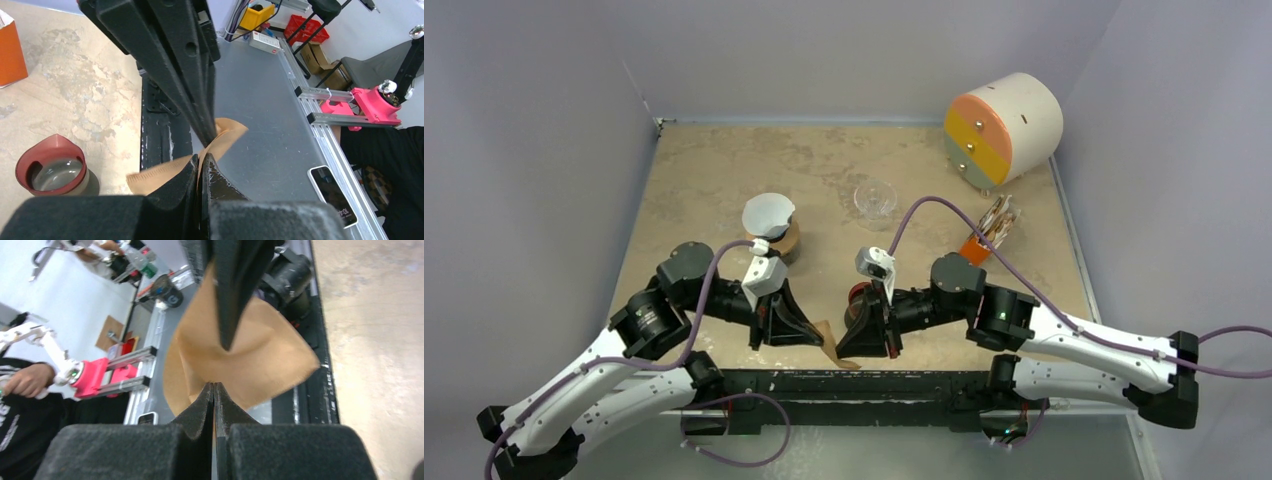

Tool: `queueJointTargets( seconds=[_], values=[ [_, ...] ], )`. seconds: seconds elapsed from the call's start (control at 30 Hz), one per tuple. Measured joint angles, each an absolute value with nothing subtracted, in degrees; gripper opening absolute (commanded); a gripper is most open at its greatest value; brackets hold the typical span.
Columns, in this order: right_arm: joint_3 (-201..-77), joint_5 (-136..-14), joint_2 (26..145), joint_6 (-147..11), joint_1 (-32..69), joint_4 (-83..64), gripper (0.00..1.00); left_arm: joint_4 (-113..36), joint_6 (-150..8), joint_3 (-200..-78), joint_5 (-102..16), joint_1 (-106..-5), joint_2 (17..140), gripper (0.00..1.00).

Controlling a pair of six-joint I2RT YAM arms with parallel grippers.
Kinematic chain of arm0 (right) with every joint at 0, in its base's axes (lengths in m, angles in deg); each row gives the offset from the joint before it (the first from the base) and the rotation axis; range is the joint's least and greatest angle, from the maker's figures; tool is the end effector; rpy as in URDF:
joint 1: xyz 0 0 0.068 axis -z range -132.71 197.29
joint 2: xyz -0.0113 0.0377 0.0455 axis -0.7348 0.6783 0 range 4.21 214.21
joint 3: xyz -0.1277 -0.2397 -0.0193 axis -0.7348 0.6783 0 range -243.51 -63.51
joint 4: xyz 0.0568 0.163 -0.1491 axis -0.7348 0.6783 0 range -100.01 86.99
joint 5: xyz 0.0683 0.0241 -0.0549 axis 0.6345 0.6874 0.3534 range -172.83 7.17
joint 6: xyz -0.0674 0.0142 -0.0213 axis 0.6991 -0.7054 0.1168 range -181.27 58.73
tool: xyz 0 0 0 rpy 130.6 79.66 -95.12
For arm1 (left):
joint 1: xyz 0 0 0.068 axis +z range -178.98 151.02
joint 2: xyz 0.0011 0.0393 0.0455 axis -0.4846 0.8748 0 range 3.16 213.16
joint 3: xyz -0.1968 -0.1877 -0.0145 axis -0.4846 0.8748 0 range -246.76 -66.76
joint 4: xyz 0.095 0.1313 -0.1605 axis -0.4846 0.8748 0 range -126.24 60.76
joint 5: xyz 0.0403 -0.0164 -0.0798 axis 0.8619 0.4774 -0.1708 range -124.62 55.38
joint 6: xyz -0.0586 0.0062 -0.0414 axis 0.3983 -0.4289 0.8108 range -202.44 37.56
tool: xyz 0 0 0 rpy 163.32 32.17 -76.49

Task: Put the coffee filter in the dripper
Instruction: Pick up the coffee filter from the center of the board.

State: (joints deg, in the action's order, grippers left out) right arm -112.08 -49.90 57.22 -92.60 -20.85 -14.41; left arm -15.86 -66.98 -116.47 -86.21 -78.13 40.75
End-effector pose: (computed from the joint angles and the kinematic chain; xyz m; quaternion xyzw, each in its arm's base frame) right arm 0.0438 0.1965 0.3675 -0.4043 0.5804 0.6469 0.2852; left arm 0.0384 -0.1159 0.3610 0.4698 0.5691 -0.5929 0.3221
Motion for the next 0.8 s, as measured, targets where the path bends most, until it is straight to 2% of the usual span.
queueJointTargets(
  seconds=[0.33, 0.77, 0.8],
  values=[
    [-112.3, -57.5, 53.9, -89.5, -20.8, -8.5, 0.00, -15.9, -66.8, -116.5, -86.9, -78.1, 40.1, 0.00],
    [-112.3, -57.2, 54.9, -89.5, -20.8, -8.6, 0.00, -14.7, -66.8, -116.6, -85.4, -78.1, 41.2, 0.00],
    [-112.3, -57.2, 55.1, -89.5, -20.8, -8.6, 0.03, -14.3, -66.9, -116.6, -85.1, -78.1, 41.3, 0.00]
  ],
)
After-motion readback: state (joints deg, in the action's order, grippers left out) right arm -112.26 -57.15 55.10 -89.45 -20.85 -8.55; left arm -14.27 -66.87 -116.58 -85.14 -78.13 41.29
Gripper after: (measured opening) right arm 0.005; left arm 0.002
